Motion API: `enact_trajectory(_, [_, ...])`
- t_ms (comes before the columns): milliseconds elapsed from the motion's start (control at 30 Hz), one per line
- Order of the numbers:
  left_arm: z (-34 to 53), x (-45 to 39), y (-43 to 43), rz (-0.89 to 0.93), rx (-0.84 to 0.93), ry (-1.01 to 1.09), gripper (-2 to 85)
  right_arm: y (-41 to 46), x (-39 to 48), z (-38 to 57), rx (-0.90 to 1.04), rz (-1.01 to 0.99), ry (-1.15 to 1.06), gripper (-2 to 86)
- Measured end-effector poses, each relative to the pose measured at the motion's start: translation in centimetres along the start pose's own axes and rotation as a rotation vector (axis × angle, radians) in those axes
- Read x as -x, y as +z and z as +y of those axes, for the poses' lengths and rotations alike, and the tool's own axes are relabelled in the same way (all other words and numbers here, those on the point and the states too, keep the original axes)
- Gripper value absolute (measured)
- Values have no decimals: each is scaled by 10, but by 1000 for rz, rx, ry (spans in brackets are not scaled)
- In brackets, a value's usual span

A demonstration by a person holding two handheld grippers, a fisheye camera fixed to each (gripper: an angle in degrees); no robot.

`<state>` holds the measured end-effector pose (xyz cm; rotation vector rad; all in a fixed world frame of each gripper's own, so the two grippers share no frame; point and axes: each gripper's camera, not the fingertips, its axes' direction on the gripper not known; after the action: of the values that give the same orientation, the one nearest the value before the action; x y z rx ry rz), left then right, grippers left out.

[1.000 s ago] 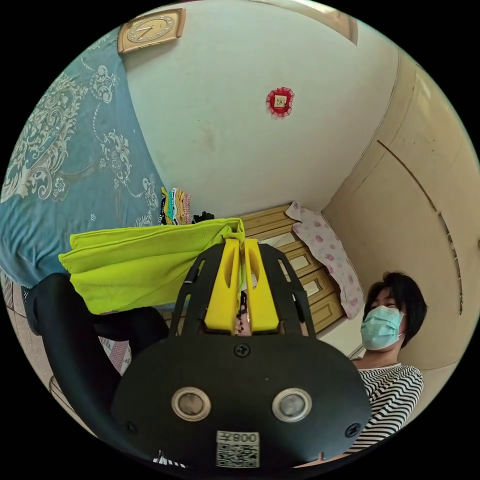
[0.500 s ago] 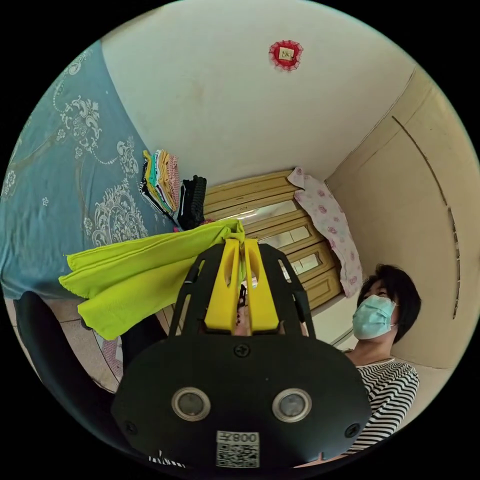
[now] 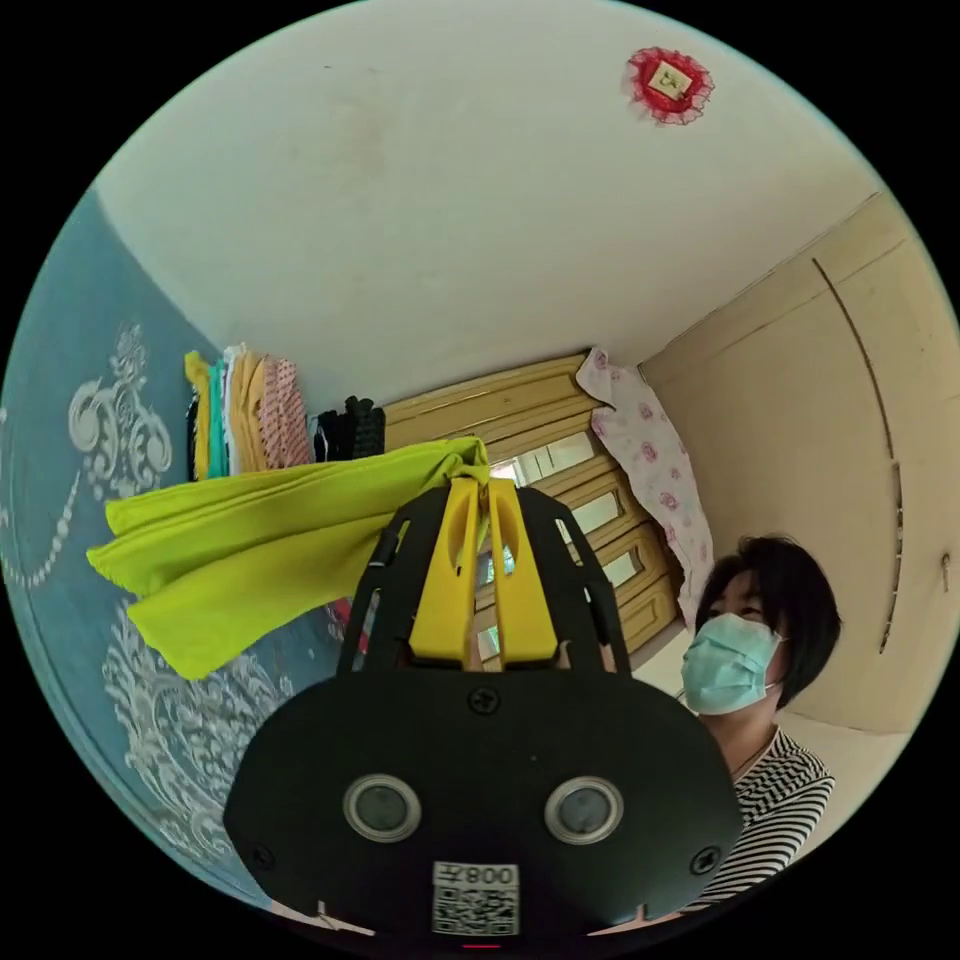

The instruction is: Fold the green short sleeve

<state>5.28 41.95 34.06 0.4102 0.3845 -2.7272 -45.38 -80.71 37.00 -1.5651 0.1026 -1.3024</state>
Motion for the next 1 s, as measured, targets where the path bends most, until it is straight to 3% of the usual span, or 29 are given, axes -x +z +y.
enact_trajectory(233, [-232, -72, 184, -41, 23, 286, 18, -1, -63, -208, -36, 33, -149, 17])
enact_trajectory(400, [-334, -71, 321, -161, 99, 371, 19, -28, -114, -292, -23, 277, -209, 18])
enact_trajectory(533, [-346, 3, 394, -246, 202, 270, 19, -47, -217, -280, 28, 416, -115, 20])
enact_trajectory(700, [-312, 159, 448, -306, 255, -179, 18, -59, -437, -198, 216, 661, 234, 21])
enact_trajectory(800, [-306, 180, 466, -310, 221, -244, 19, -50, -511, -157, 308, 704, 273, 21])
enact_trajectory(1000, [-323, 180, 518, -402, 275, -260, 25, -48, -598, -116, 298, 680, 262, 23])
